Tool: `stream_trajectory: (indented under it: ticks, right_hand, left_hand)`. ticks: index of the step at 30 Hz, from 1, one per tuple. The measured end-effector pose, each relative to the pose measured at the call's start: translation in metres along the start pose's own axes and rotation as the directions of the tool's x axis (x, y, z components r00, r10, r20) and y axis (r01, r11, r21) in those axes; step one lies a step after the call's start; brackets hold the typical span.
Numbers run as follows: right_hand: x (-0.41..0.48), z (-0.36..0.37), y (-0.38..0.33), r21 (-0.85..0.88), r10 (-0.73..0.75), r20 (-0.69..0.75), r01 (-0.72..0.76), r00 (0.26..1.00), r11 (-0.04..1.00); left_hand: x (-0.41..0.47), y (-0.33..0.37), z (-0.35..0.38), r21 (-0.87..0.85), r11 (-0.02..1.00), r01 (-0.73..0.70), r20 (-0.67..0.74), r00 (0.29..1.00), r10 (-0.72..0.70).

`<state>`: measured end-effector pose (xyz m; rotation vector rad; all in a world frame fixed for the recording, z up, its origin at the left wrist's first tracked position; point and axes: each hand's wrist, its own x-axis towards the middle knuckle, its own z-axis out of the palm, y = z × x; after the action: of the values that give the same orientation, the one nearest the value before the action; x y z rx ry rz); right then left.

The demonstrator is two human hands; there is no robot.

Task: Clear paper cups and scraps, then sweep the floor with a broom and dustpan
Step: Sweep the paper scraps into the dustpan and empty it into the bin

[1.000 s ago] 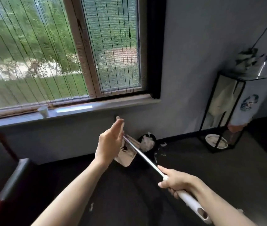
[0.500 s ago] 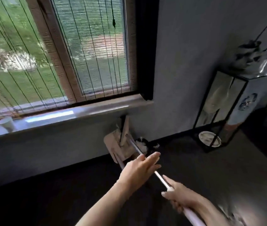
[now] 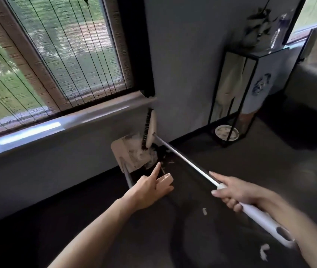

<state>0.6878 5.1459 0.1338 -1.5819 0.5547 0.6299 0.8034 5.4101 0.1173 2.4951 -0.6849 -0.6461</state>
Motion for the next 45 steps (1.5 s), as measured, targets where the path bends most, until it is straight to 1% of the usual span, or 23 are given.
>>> stream_trajectory:
  ticks: [2, 6, 8, 11, 15, 20, 26, 30, 33, 37, 40, 43, 45]
  right_hand:
    - [-0.006, -0.004, 0.007, 0.045, 0.007, -0.018, -0.006, 1.000, 0.999]
    - [-0.011, -0.011, 0.019, 0.115, 0.010, -0.031, -0.006, 0.999, 0.993]
    - [-0.013, -0.013, 0.022, 0.146, 0.017, -0.027, -0.013, 0.999, 0.989]
    - [-0.017, -0.015, 0.026, 0.171, 0.019, -0.025, -0.015, 1.000, 0.985]
    - [-0.021, -0.013, 0.030, 0.177, 0.019, -0.024, -0.015, 1.000, 0.984]
    - [-0.022, -0.017, 0.042, 0.191, 0.023, -0.010, -0.021, 1.000, 0.981]
    - [-0.015, -0.021, 0.049, 0.211, 0.033, -0.016, -0.029, 0.999, 0.977]
    - [-0.011, -0.021, 0.047, 0.249, 0.036, -0.021, -0.030, 0.999, 0.968]
    - [-0.010, -0.021, 0.044, 0.248, 0.035, -0.024, -0.028, 0.999, 0.968]
    - [-0.008, -0.020, 0.045, 0.274, 0.053, -0.027, -0.043, 0.998, 0.961]
    - [-0.005, -0.019, 0.048, 0.291, 0.070, -0.031, -0.058, 0.997, 0.955]
    - [-0.002, -0.016, 0.054, 0.303, 0.085, -0.029, -0.073, 0.996, 0.950]
    - [-0.002, -0.013, 0.059, 0.307, 0.096, -0.031, -0.082, 0.995, 0.948]
  left_hand:
    - [0.002, 0.002, 0.003, 0.075, 0.997, 0.015, 0.054, 0.998, -0.019]
    - [0.000, 0.012, 0.013, 0.201, 0.979, -0.036, 0.118, 0.993, 0.013]
    - [-0.001, 0.017, 0.019, 0.293, 0.954, -0.061, 0.151, 0.988, 0.017]
    - [-0.001, 0.022, 0.028, 0.432, 0.895, -0.107, 0.177, 0.984, 0.032]
    - [0.006, 0.024, 0.040, 0.594, 0.792, -0.142, 0.146, 0.987, 0.067]
    - [0.015, 0.019, 0.046, 0.727, 0.659, -0.193, 0.121, 0.981, 0.154]
    - [0.018, 0.005, 0.034, 0.800, 0.557, -0.224, 0.165, 0.974, 0.155]
    - [0.011, 0.000, 0.030, 0.819, 0.509, -0.265, 0.209, 0.964, 0.165]
    - [0.006, 0.000, 0.022, 0.845, 0.446, -0.293, 0.231, 0.954, 0.190]
    - [-0.001, 0.000, 0.013, 0.865, 0.398, -0.305, 0.228, 0.946, 0.231]
    - [-0.004, 0.001, 0.020, 0.865, 0.349, -0.360, 0.283, 0.925, 0.252]
    - [-0.012, -0.003, 0.032, 0.840, 0.356, -0.409, 0.357, 0.911, 0.204]
    - [-0.015, -0.007, 0.043, 0.829, 0.371, -0.418, 0.379, 0.909, 0.176]
